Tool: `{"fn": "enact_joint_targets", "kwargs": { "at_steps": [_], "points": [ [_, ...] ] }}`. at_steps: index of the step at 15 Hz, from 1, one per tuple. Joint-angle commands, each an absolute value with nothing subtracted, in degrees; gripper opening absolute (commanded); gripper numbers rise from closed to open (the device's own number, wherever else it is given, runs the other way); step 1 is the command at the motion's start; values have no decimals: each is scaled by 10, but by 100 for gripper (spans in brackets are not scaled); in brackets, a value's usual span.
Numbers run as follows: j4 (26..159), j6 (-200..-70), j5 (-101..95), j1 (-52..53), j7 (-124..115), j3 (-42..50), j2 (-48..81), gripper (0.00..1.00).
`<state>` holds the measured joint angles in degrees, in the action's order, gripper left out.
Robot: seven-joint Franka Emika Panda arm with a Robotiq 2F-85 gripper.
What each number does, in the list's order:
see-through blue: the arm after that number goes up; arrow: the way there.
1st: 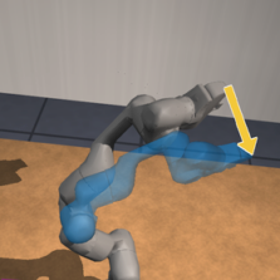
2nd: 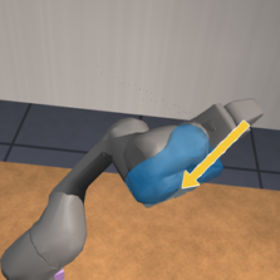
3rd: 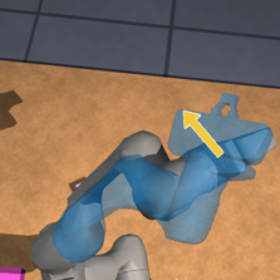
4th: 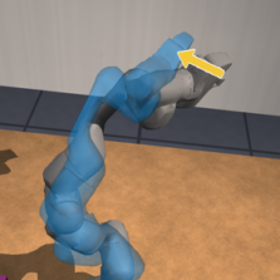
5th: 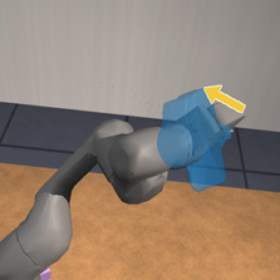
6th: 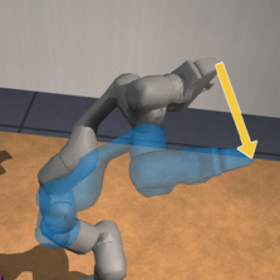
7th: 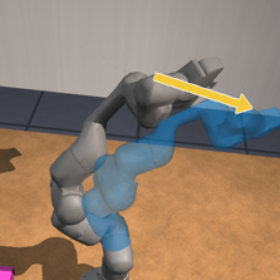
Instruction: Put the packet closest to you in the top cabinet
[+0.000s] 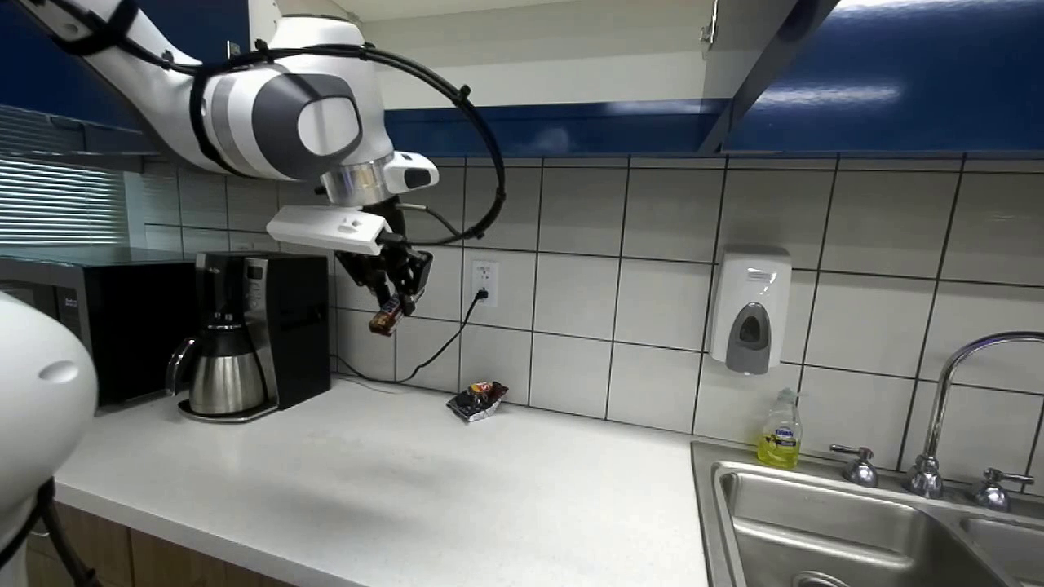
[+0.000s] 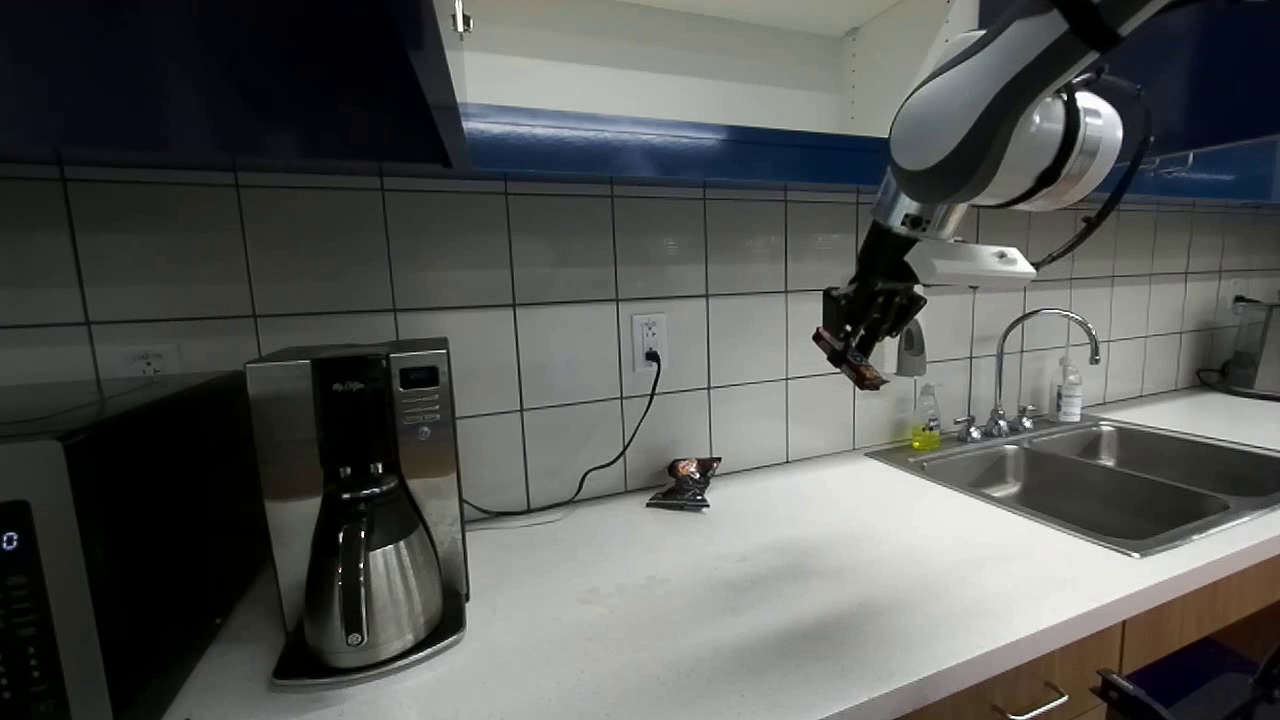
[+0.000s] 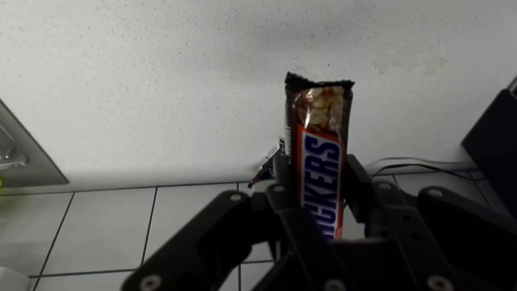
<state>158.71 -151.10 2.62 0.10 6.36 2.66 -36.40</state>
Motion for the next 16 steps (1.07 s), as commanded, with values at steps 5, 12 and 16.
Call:
{"fn": "enact_joint_targets", "kwargs": {
  "at_steps": [5,12,16],
  "points": [
    [1589,-1473,30,20,69,45,-517,11],
    [1520,-1466,33,42,65,45,-541,11],
    [1464,-1437,38,54,63,46,-535,11]
  ]
}}
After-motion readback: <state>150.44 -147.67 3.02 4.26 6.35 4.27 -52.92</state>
